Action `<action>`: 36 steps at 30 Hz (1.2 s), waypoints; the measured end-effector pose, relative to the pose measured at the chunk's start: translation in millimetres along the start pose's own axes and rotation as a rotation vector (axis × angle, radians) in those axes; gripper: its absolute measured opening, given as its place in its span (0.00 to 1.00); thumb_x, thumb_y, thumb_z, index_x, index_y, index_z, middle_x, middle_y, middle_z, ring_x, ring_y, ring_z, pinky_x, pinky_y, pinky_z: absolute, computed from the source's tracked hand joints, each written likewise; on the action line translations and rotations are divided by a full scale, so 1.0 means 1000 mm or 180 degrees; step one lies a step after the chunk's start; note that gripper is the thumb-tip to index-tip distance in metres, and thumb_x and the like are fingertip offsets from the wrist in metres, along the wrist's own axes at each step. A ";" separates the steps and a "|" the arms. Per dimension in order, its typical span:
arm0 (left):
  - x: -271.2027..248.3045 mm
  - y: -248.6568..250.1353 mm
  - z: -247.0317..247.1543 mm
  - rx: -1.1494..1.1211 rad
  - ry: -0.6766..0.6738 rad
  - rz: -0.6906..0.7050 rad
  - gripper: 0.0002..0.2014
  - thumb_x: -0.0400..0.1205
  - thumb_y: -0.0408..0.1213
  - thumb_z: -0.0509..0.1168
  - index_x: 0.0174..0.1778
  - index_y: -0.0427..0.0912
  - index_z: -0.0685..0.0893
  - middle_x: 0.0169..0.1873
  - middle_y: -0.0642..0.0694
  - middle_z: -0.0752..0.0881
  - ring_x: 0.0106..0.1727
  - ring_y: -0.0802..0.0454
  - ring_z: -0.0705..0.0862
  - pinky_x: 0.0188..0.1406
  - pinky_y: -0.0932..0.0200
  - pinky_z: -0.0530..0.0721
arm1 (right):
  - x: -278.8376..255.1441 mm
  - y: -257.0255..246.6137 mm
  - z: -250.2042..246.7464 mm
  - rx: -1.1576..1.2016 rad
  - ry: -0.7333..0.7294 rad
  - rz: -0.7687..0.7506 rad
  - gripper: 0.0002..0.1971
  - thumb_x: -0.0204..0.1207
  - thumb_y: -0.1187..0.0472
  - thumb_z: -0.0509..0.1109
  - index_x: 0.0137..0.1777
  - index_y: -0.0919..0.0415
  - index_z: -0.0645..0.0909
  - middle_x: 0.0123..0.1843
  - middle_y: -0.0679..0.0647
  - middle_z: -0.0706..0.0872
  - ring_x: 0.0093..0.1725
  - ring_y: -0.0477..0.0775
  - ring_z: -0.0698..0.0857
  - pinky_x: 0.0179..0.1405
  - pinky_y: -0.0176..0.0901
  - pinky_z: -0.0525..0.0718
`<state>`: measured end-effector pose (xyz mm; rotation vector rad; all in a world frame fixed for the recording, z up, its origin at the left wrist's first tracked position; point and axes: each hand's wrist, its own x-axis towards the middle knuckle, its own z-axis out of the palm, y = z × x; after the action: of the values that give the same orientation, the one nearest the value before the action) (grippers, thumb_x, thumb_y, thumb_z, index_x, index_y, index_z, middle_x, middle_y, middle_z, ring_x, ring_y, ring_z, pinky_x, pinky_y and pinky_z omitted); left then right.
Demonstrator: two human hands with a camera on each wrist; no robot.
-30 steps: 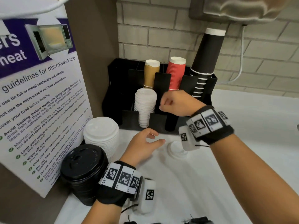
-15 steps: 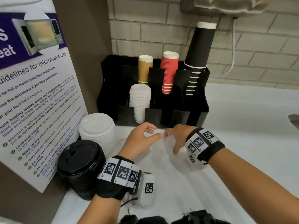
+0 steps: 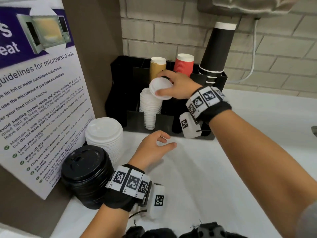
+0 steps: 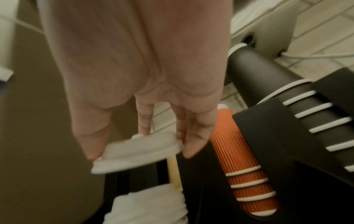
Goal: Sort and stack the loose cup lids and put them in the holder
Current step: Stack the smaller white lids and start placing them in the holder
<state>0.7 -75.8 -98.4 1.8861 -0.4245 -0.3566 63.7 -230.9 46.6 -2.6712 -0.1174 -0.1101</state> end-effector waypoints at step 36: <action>0.001 0.004 -0.002 0.0096 0.0030 0.0005 0.10 0.74 0.51 0.75 0.47 0.61 0.81 0.47 0.60 0.82 0.45 0.60 0.82 0.48 0.59 0.83 | 0.029 0.006 0.057 -0.0173 0.0077 0.0051 0.19 0.82 0.51 0.65 0.63 0.66 0.72 0.65 0.64 0.75 0.62 0.62 0.77 0.55 0.42 0.71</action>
<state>1.9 -75.6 -93.5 1.9161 -0.4272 -0.3417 96.7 -209.0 -4.2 -2.7237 -0.0865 -0.1422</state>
